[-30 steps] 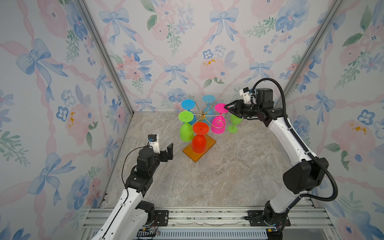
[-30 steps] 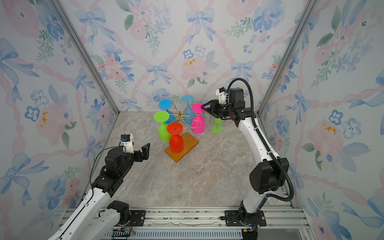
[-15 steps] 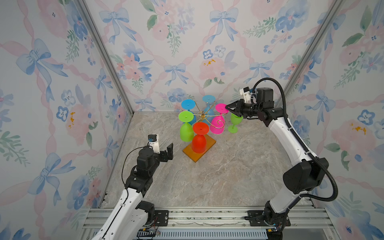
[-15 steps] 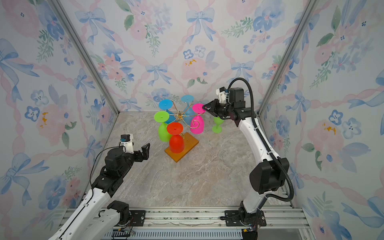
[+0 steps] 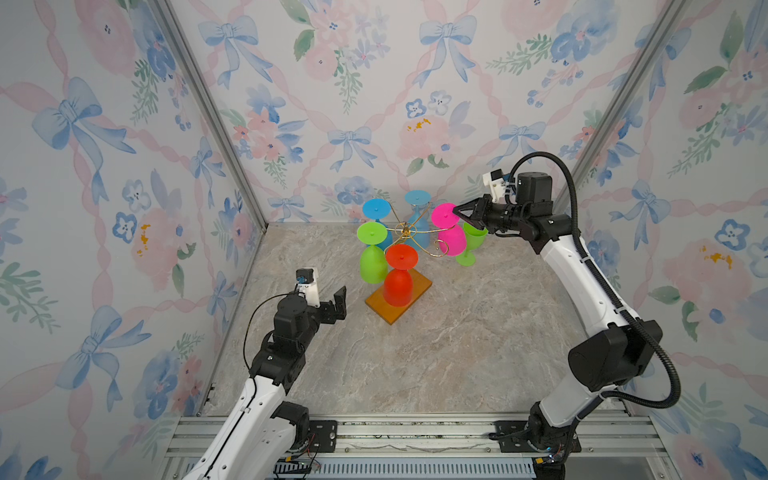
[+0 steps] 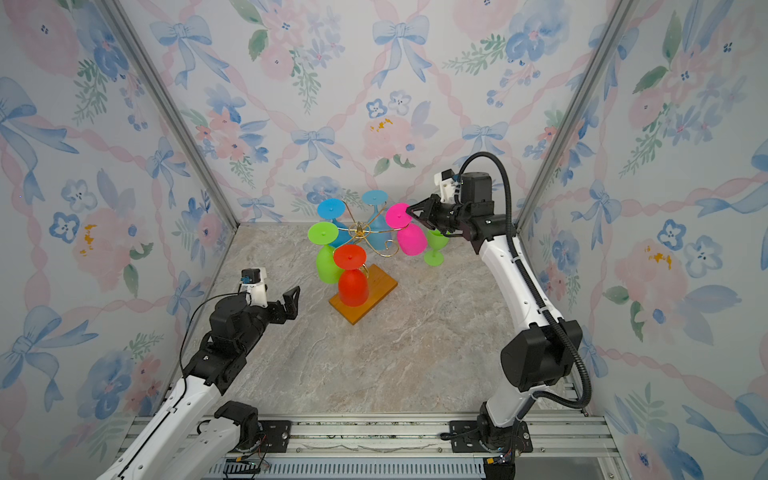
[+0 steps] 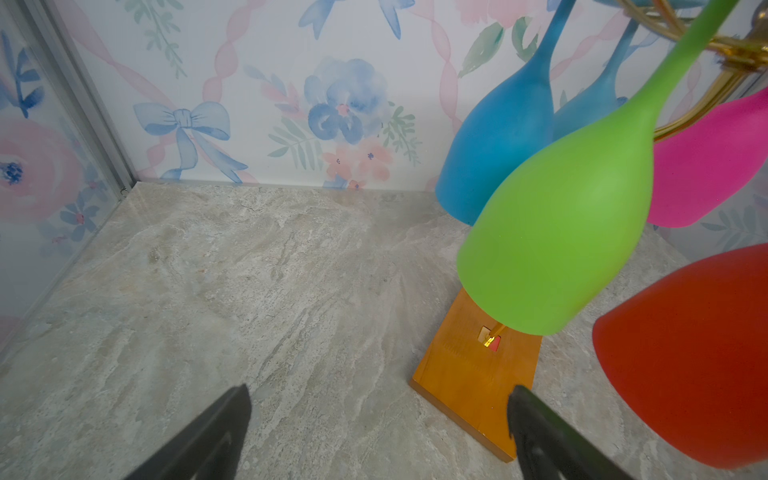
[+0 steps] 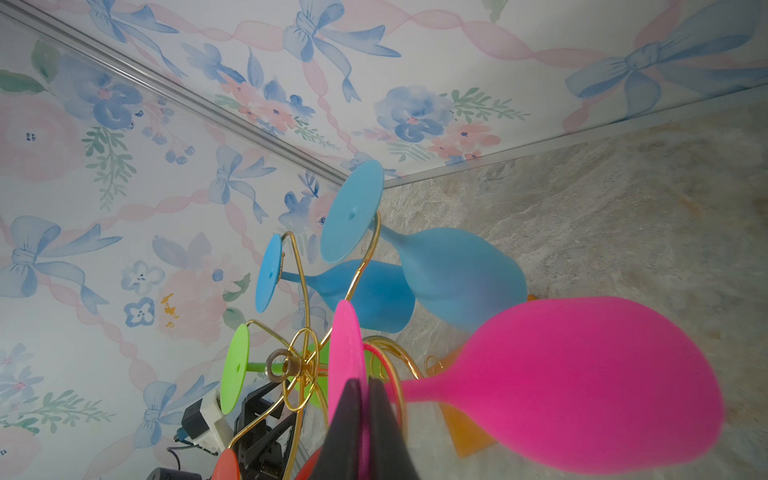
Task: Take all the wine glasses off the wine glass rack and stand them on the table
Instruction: 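Close the right gripper on the magenta glass base, then slide the magenta glass off the rack arm with the right gripper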
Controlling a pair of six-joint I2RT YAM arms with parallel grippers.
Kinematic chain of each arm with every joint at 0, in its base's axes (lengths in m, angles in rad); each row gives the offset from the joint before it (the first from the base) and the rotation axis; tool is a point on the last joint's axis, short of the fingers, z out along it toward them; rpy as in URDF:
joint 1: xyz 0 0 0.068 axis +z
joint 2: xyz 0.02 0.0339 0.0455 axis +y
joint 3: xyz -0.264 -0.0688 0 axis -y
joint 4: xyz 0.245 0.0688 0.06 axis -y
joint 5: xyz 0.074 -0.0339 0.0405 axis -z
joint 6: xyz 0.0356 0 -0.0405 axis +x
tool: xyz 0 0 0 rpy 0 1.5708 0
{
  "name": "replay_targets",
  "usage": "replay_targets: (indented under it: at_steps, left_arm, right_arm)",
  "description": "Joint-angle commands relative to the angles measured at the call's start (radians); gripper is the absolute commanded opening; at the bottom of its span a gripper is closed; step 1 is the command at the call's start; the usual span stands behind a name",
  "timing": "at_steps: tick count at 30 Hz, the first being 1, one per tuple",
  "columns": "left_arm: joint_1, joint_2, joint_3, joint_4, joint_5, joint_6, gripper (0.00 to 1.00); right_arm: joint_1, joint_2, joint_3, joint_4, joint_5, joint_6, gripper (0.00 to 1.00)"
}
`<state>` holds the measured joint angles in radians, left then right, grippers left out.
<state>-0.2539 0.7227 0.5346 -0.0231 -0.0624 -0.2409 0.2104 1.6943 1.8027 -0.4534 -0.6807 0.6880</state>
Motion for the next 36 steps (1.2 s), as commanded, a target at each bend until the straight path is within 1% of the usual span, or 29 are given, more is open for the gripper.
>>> replay_targets:
  at_steps: [1, 4, 6, 19, 27, 36]
  left_arm:
    - [0.006, -0.015, -0.012, 0.019, -0.001, -0.01, 0.98]
    - [0.006, -0.018, -0.013, 0.019, -0.001, -0.011, 0.98]
    - [0.005, -0.02, -0.015, 0.019, 0.001, -0.011, 0.98]
    - [0.006, -0.016, -0.014, 0.021, 0.006, -0.012, 0.98]
    - [0.006, -0.015, -0.015, 0.022, 0.006, -0.012, 0.98]
    - [0.006, -0.012, -0.014, 0.022, 0.006, -0.012, 0.98]
  right_arm:
    - [-0.008, -0.034, -0.003, 0.007, 0.004, 0.023, 0.08]
    - [-0.008, -0.034, -0.015, 0.025, -0.009, 0.045, 0.07]
    - [-0.009, -0.07, -0.029, 0.041, -0.015, 0.06, 0.06]
    - [-0.003, -0.128, -0.111, 0.101, -0.037, 0.104, 0.03]
    - [0.029, -0.123, -0.114, 0.1, -0.042, 0.102, 0.03]
    - [0.078, -0.076, -0.076, 0.104, -0.042, 0.102, 0.03]
